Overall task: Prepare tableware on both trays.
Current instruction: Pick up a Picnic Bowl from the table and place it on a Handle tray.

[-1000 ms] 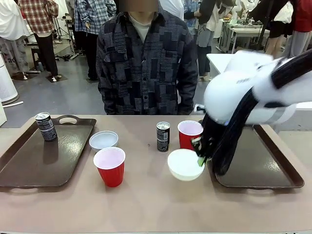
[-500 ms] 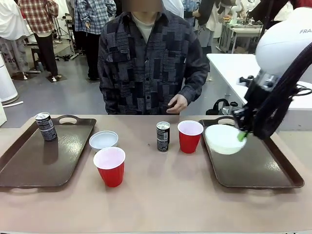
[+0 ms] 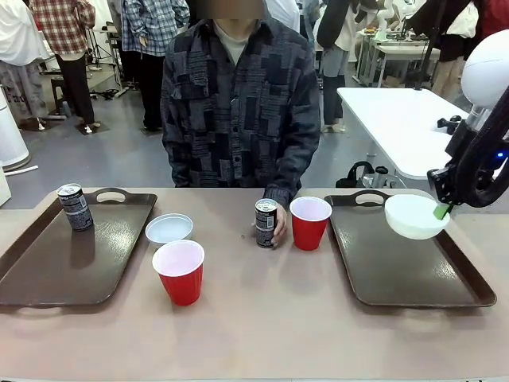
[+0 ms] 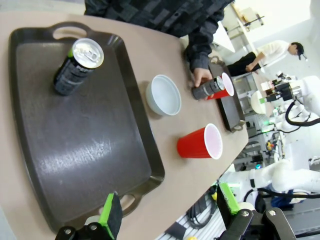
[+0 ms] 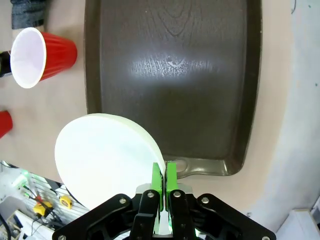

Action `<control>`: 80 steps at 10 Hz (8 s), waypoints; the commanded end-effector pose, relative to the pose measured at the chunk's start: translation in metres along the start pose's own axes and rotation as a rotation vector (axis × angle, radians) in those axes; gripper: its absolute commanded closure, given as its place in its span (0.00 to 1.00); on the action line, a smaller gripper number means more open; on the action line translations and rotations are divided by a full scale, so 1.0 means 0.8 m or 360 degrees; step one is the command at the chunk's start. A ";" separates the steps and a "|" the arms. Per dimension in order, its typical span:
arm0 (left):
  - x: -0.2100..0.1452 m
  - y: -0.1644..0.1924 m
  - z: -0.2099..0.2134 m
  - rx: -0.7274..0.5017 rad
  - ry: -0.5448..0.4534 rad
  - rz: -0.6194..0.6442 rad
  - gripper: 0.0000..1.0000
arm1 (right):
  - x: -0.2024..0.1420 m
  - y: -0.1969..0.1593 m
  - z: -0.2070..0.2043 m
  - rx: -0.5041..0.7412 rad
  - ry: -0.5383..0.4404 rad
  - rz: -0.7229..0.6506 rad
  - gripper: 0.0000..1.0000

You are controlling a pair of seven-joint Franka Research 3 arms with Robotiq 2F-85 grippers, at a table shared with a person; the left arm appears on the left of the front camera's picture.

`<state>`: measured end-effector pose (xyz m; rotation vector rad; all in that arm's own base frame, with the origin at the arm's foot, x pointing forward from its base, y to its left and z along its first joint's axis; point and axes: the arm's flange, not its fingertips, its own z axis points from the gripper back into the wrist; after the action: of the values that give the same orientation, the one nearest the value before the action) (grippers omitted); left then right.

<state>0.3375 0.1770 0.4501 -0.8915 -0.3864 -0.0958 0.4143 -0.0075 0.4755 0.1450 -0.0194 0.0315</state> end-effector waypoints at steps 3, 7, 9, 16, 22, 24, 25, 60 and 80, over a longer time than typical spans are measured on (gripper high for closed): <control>0.000 -0.001 0.002 -0.0019 -0.0014 0.0002 0.00 | 0.000 0.011 -0.001 -0.0010 -0.0001 0.0012 1.00; 0.000 -0.001 0.002 -0.0019 -0.0014 0.0002 0.00 | 0.033 -0.009 -0.032 -0.0109 -0.0038 0.0016 0.96; 0.000 -0.001 0.002 -0.0019 -0.0014 0.0002 0.00 | 0.056 -0.023 -0.058 -0.0118 0.0004 0.0002 0.96; 0.000 -0.001 0.002 -0.0019 -0.0014 0.0002 0.00 | -0.126 0.018 -0.001 -0.0268 0.0188 0.0255 0.96; 0.000 -0.001 0.002 -0.0019 -0.0014 0.0002 0.00 | -0.111 0.014 -0.018 -0.0239 0.0306 0.0234 0.96; 0.000 -0.001 0.002 -0.0019 -0.0014 0.0002 0.00 | -0.091 0.011 -0.022 -0.0178 0.0300 0.0207 0.96; 0.000 -0.001 0.002 -0.0019 -0.0014 0.0002 0.00 | -0.070 0.013 -0.033 -0.0140 0.0318 0.0195 0.96; 0.000 -0.001 0.002 -0.0019 -0.0014 0.0002 0.00 | -0.023 0.035 -0.006 -0.0060 0.0197 0.0105 0.00; 0.087 -0.230 -0.234 0.1139 0.0596 -0.0488 0.00 | -0.113 -0.341 0.154 0.1553 -0.0075 -0.0208 0.00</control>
<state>0.4108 -0.0818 0.5009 -0.0970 -0.1659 -0.3861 0.3374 -0.3032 0.5548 1.1437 -0.0244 -0.1023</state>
